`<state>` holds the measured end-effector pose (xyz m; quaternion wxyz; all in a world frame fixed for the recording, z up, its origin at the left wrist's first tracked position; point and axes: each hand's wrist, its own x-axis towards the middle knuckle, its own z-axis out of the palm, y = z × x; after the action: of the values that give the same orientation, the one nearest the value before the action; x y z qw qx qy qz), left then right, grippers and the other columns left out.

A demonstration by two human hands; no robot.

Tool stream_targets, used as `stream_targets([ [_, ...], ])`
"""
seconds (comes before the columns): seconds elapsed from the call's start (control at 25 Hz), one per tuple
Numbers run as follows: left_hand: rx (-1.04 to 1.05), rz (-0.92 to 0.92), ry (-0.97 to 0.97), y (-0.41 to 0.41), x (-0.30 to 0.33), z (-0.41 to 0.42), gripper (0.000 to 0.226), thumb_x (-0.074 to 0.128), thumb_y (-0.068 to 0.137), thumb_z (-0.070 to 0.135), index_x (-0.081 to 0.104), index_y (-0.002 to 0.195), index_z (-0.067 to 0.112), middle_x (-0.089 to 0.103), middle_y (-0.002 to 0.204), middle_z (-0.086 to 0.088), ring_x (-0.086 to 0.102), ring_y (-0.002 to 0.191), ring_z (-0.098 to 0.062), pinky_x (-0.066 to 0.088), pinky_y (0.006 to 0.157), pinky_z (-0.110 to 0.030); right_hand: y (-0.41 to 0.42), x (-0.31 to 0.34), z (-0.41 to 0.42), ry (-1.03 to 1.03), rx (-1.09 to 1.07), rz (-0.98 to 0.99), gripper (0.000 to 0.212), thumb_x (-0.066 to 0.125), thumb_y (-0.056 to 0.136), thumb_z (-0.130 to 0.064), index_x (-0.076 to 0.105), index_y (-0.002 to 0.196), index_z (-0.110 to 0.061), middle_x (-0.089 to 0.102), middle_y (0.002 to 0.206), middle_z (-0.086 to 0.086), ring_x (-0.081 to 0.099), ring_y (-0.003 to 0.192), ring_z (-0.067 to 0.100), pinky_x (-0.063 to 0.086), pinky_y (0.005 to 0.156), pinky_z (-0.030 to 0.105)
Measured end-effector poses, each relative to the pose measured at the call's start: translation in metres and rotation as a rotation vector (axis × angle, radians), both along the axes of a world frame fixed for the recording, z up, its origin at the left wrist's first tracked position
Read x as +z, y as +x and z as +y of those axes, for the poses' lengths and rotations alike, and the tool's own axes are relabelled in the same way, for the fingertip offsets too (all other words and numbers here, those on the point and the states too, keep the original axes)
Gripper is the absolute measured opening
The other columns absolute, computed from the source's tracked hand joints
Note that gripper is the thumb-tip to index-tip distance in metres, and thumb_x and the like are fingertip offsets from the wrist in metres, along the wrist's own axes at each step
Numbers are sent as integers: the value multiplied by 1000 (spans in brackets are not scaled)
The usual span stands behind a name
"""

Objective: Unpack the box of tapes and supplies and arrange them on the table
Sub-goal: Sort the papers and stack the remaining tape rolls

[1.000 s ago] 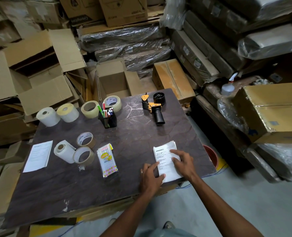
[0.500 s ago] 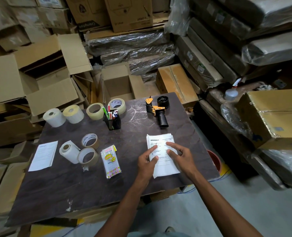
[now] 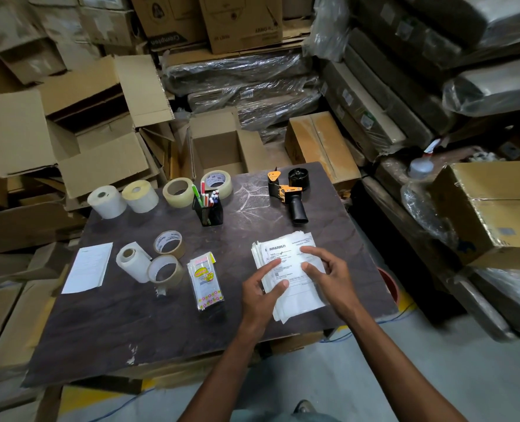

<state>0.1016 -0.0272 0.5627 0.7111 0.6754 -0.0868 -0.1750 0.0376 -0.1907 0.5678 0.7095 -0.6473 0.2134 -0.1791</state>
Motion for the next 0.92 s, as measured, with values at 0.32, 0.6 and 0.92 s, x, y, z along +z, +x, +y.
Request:
stream_targets([
  [0.32,39,-14,3,1,4,15,41,81,76,-3,74,109,21,71,108,22,69,105,-7,60,81,-29,0,0,20,-90,-114,-15,20,79,85,-11,76,103,-19,68,118,-5,71,101,14,63,67,33],
  [0.6,48,32,-26,-1,3,25,40,80,76,-5,75,110,16,73,111,19,70,106,-13,60,86,-41,-4,11,32,-175,-117,-59,48,73,90,-12,52,130,-28,70,104,-2,73,94,16,63,64,36],
  [0.92,59,53,-16,-2,0,33,41,81,76,-3,75,111,18,72,115,12,70,108,-15,59,89,-44,-6,10,32,-238,-109,-35,22,77,86,-10,65,101,-19,71,105,-10,70,97,11,61,76,29],
])
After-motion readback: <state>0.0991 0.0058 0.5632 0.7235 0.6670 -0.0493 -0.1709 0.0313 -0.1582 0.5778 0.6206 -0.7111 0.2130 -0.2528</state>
